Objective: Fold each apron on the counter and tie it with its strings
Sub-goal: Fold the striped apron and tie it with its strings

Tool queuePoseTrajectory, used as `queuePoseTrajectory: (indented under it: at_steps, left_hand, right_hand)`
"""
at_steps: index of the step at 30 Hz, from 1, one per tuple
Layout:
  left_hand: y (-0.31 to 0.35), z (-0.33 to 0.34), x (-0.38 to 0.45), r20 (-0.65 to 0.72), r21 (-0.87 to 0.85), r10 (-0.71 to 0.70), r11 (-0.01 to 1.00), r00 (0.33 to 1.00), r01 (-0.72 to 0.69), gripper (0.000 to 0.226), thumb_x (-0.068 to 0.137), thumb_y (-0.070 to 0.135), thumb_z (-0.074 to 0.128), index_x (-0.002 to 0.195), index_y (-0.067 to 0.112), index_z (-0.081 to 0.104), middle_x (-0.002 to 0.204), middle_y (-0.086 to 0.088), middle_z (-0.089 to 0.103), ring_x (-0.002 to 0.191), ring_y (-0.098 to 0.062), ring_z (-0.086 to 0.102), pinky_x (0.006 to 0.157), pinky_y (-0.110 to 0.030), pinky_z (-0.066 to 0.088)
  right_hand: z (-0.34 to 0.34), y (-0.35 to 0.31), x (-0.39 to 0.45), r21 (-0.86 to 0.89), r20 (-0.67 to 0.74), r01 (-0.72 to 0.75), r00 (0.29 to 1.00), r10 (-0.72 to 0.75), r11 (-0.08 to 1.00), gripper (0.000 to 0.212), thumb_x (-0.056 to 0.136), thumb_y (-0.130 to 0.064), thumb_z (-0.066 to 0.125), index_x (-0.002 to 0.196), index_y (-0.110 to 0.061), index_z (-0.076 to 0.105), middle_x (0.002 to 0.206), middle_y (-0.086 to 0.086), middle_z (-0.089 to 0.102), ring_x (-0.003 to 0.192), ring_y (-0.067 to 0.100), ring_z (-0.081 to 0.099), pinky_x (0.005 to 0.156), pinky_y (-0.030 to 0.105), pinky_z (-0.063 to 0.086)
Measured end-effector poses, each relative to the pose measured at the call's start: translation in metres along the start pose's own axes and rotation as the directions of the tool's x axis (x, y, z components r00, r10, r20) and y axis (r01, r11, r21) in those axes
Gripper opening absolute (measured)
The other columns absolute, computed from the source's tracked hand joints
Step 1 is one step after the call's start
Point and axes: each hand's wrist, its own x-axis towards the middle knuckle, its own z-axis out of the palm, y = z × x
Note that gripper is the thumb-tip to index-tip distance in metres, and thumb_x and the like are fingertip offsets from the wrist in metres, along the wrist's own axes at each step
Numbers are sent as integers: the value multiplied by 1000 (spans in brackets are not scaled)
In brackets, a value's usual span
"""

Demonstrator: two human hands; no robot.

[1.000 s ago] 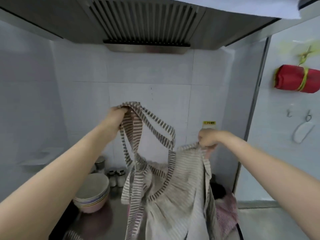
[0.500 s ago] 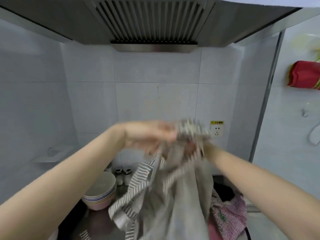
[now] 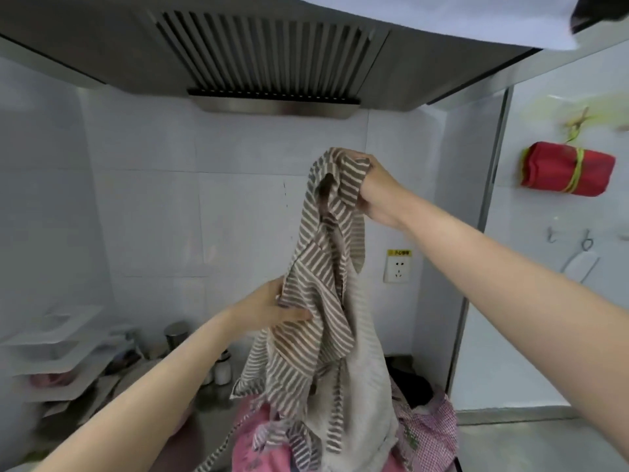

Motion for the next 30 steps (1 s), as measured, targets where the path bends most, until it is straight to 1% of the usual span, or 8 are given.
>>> queuePoseTrajectory:
  at_steps: [4, 8, 11, 13, 21, 25, 28, 30]
  left_hand:
    - [9, -26, 5, -121, -52, -33, 998, 992, 27, 13, 85, 24, 65, 97, 22, 60, 89, 13, 62, 81, -1, 58, 70, -11, 46]
    - [-3, -81, 1, -355, 38, -128, 988, 926, 151, 34, 86, 36, 60, 87, 2, 68, 81, -3, 64, 80, -20, 61, 61, -16, 41]
    - [13, -86, 6, -235, 196, -9, 979, 972, 56, 34, 90, 38, 54, 68, 12, 60, 68, 2, 58, 69, -12, 56, 59, -17, 37]
    - [26, -77, 10, -88, 342, 60, 939, 994, -26, 33, 91, 37, 53, 66, 15, 51, 66, 2, 52, 64, -8, 49, 59, -15, 34]
    - [31, -96, -10, 43, 340, 152, 927, 987, -158, 36, 73, 47, 69, 72, 15, 52, 70, 5, 52, 64, 0, 46, 61, -15, 35]
    - [4, -109, -19, -16, 682, -92, 728, 996, 78, 27, 84, 38, 64, 81, 20, 44, 75, 8, 45, 75, -11, 49, 56, -15, 31]
    - [-1, -117, -20, -403, 656, 5, 699, 915, 285, 25, 92, 30, 55, 99, 6, 51, 94, -13, 60, 94, -32, 58, 66, -29, 35]
    - [6, -125, -22, -651, 631, 197, 677, 733, 379, 29, 94, 29, 51, 105, 2, 49, 99, -22, 60, 91, -39, 59, 64, -36, 35]
  right_hand:
    - [-38, 1, -6, 133, -149, -82, 984, 102, 988, 17, 94, -3, 48, 95, -4, 65, 84, 6, 69, 84, 22, 65, 78, 31, 56]
    - [-83, 27, -24, -529, 22, -427, 857, 515, 733, 26, 85, 9, 58, 109, -1, 58, 114, 16, 61, 95, 24, 65, 83, 32, 57]
    - [-68, 38, -32, -729, 176, -476, 564, 807, 492, 77, 79, -19, 74, 143, -20, 30, 152, 6, 26, 106, 28, 63, 87, 36, 54]
    - [-38, 43, -35, -679, 219, -462, 613, 759, 570, 90, 77, -39, 72, 148, -28, 18, 156, 3, 17, 91, 22, 70, 69, 25, 56]
    - [30, 96, -48, -770, 247, -337, 626, 739, 542, 10, 91, -2, 53, 94, -3, 62, 85, 14, 66, 45, 2, 59, 40, 13, 42]
    - [27, 49, -9, -915, -68, -121, 986, 149, 385, 24, 91, 1, 40, 108, 0, 57, 102, 16, 62, 78, 25, 62, 66, 27, 44]
    - [38, -1, 15, -980, -30, 42, 935, -353, 193, 35, 92, 3, 34, 125, -1, 43, 113, 20, 55, 95, 35, 57, 71, 37, 40]
    - [33, -23, 23, -977, -25, 85, 864, -503, 194, 38, 93, 4, 34, 129, 0, 42, 121, 21, 51, 97, 36, 57, 75, 42, 44]
